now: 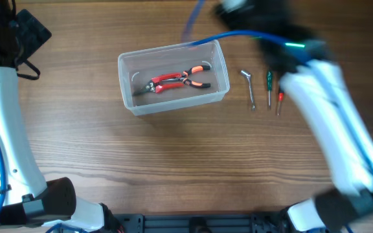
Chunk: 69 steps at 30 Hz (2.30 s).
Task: Pack container
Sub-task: 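Carry the snips into the container and open the right gripper, then move the right gripper over the black-red screwdriver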
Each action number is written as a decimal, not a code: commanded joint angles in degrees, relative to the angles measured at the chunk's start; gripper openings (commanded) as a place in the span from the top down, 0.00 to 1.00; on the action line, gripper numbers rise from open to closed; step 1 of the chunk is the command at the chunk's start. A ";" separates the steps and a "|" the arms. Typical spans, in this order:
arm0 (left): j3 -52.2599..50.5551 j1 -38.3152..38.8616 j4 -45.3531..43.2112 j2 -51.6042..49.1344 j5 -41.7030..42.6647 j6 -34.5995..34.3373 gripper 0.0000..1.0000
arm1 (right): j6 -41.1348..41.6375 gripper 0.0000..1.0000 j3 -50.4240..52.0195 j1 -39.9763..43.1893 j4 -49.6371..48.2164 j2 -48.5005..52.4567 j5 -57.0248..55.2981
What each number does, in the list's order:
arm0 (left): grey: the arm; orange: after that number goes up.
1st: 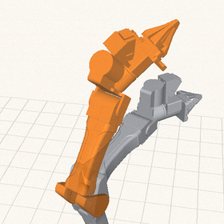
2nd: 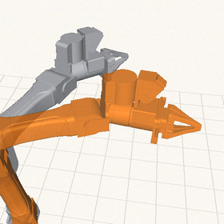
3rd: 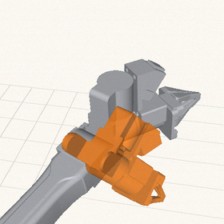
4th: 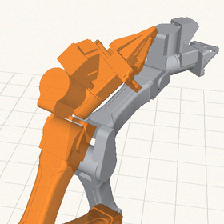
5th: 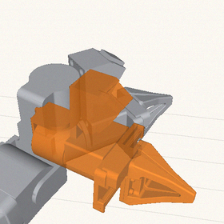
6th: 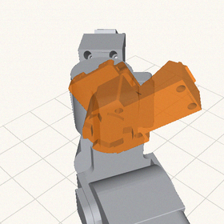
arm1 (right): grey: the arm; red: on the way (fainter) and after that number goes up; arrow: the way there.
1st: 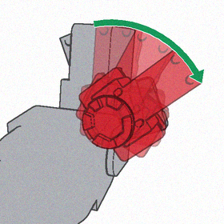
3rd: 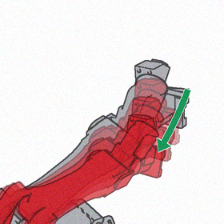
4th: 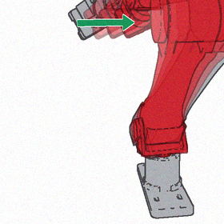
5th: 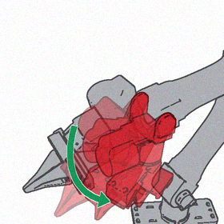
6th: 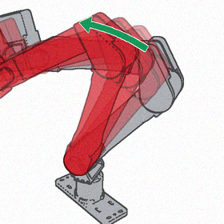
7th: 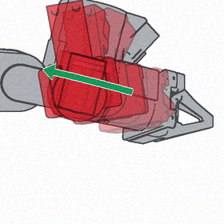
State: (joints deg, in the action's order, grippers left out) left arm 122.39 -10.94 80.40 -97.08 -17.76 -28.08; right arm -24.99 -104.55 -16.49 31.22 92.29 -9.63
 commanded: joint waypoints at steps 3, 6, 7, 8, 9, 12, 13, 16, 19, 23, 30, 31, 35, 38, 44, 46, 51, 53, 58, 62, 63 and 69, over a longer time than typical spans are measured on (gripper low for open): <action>0.63 -0.22 0.04 -0.33 -0.46 1.09 0.00 | 18.60 0.10 0.35 16.90 10.29 -2.99 9.14; 0.63 -0.22 0.04 -0.33 -0.46 1.09 0.00 | 26.73 0.09 3.02 22.99 18.78 -0.92 13.03; 0.63 -0.22 0.07 -0.33 -0.46 1.09 0.00 | 29.11 0.11 4.28 23.98 20.68 0.04 13.66; 0.63 -0.22 0.04 -0.33 -0.46 1.09 0.00 | 31.61 0.12 5.99 24.59 22.51 1.25 13.77; 0.63 -0.22 0.07 -0.33 -0.46 1.09 0.00 | 32.89 0.13 7.63 24.72 23.61 2.34 13.75; 0.61 -0.22 0.04 -0.33 -0.46 1.09 0.00 | 33.11 0.18 11.28 24.52 25.64 5.77 14.23; 0.63 -0.22 0.04 -0.33 -0.46 1.09 0.00 | 33.09 0.21 12.41 24.30 26.14 7.21 14.58; 0.63 -0.22 0.04 -0.33 -0.46 1.09 0.00 | 31.50 0.27 14.45 23.63 26.84 11.32 14.34; 0.63 -0.22 0.07 -0.33 -0.46 1.09 0.00 | 30.93 0.27 15.93 23.58 26.43 15.45 13.75; 0.63 -0.22 0.07 -0.33 -0.46 1.09 0.00 | 27.98 0.29 15.98 23.45 26.36 20.87 14.21; 0.63 -0.22 0.04 -0.33 -0.46 1.09 0.00 | 26.47 0.45 15.98 23.45 23.10 26.10 14.19; 0.63 -0.22 0.04 -0.33 -0.46 1.09 0.00 | 26.47 0.46 15.98 23.43 22.34 26.38 14.19; 0.63 -0.22 0.04 -0.33 -0.46 1.09 0.00 | 26.64 0.45 15.98 23.41 20.11 27.21 14.43; 0.63 -0.22 0.07 -0.33 -0.46 1.09 0.00 | 26.67 0.45 15.98 23.41 18.91 27.76 14.43; 0.63 -0.22 0.04 -0.33 -0.46 1.09 0.00 | 26.71 0.45 16.00 23.41 18.60 30.97 14.80; 0.63 -0.22 0.07 -0.33 -0.46 1.09 0.00 | 26.91 0.45 16.00 23.41 18.58 31.76 14.82; 0.61 -0.22 0.04 -0.33 -0.46 1.09 0.00 | 27.15 0.46 16.00 23.43 18.25 32.59 14.82; 0.63 -0.22 0.04 -0.33 -0.46 1.09 0.00 | 27.15 0.51 16.00 23.41 18.01 32.89 14.82; 0.63 -0.22 0.07 -0.33 -0.46 1.09 0.00 | 28.20 0.62 16.02 23.41 17.75 34.03 14.84; 0.63 -0.22 0.04 -0.33 -0.46 1.09 0.00 | 28.15 0.69 16.02 23.41 18.43 35.15 14.80; 0.63 -0.22 0.04 -0.33 -0.46 1.09 0.00 | 28.17 0.69 16.02 23.41 18.58 35.32 14.80; 0.63 -0.22 0.04 -0.33 -0.46 1.09 0.00 | 28.15 0.75 16.02 23.41 19.08 35.34 13.44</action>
State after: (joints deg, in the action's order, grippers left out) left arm 122.39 -10.96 80.40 -97.08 -17.76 -28.05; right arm 2.55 -88.99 7.29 49.65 123.92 4.03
